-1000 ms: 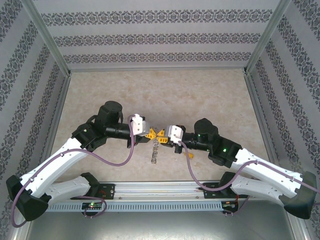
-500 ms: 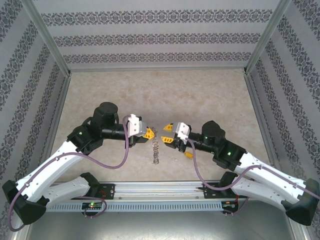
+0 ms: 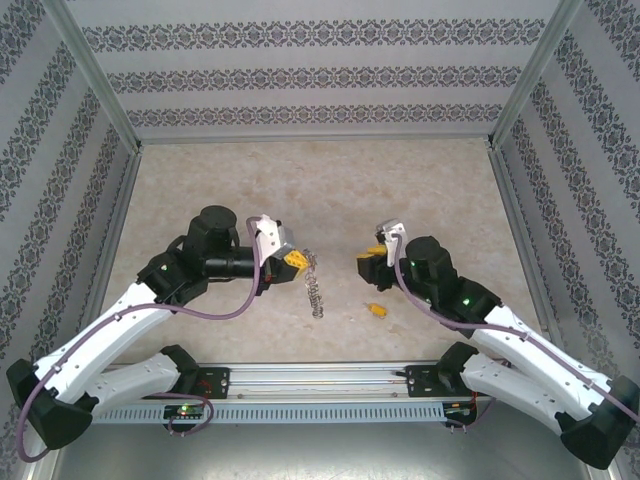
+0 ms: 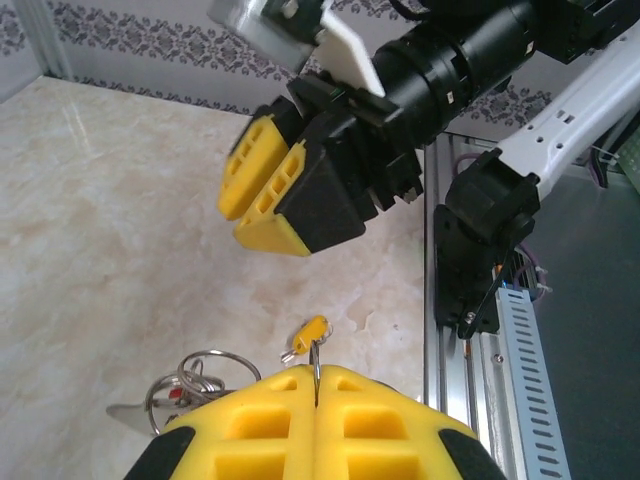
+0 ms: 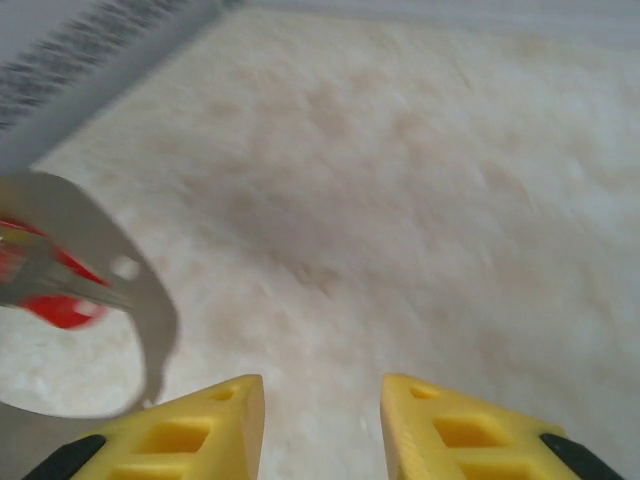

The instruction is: Put the keys on the keyring

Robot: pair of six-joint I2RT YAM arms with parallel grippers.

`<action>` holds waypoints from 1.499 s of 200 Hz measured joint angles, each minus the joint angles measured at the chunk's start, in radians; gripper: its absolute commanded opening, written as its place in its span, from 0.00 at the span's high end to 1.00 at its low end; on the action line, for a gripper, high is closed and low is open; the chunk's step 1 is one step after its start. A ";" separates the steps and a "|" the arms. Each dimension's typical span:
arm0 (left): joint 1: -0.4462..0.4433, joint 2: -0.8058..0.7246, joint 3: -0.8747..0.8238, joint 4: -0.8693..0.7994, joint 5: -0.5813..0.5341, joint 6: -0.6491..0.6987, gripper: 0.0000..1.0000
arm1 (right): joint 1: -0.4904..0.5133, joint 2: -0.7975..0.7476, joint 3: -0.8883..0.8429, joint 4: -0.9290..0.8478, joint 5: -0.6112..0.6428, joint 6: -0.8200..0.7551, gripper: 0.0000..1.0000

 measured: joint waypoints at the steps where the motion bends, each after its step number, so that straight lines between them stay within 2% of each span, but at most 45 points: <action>1: 0.000 -0.002 -0.002 0.000 -0.002 -0.002 1.00 | -0.002 0.000 0.000 -0.005 0.000 0.004 0.66; 35: 0.006 -0.051 -0.052 0.001 -0.059 -0.048 1.00 | -0.033 0.003 -0.001 -0.201 0.019 0.158 0.65; 85: 0.015 -0.143 -0.167 0.007 -0.143 -0.125 1.00 | -0.030 0.117 -0.024 -0.321 -0.006 0.264 0.65; 111: 0.020 -0.165 -0.209 0.027 -0.157 -0.156 1.00 | -0.013 0.210 -0.031 -0.326 -0.018 0.286 0.64; 161: 0.031 -0.194 -0.225 0.074 -0.144 -0.190 1.00 | -0.013 0.373 -0.033 -0.314 -0.035 0.322 0.53; 234: 0.048 -0.201 -0.235 0.122 -0.106 -0.220 1.00 | -0.013 0.455 -0.069 -0.256 -0.040 0.345 0.49; 251: 0.051 -0.203 -0.237 0.124 -0.106 -0.220 1.00 | -0.013 0.464 -0.077 -0.243 -0.048 0.349 0.52; 279: 0.053 -0.203 -0.237 0.125 -0.107 -0.220 1.00 | -0.011 0.493 -0.077 -0.212 -0.067 0.353 0.67; 300: 0.053 -0.206 -0.237 0.125 -0.106 -0.220 1.00 | -0.004 0.505 -0.077 -0.191 -0.074 0.352 0.73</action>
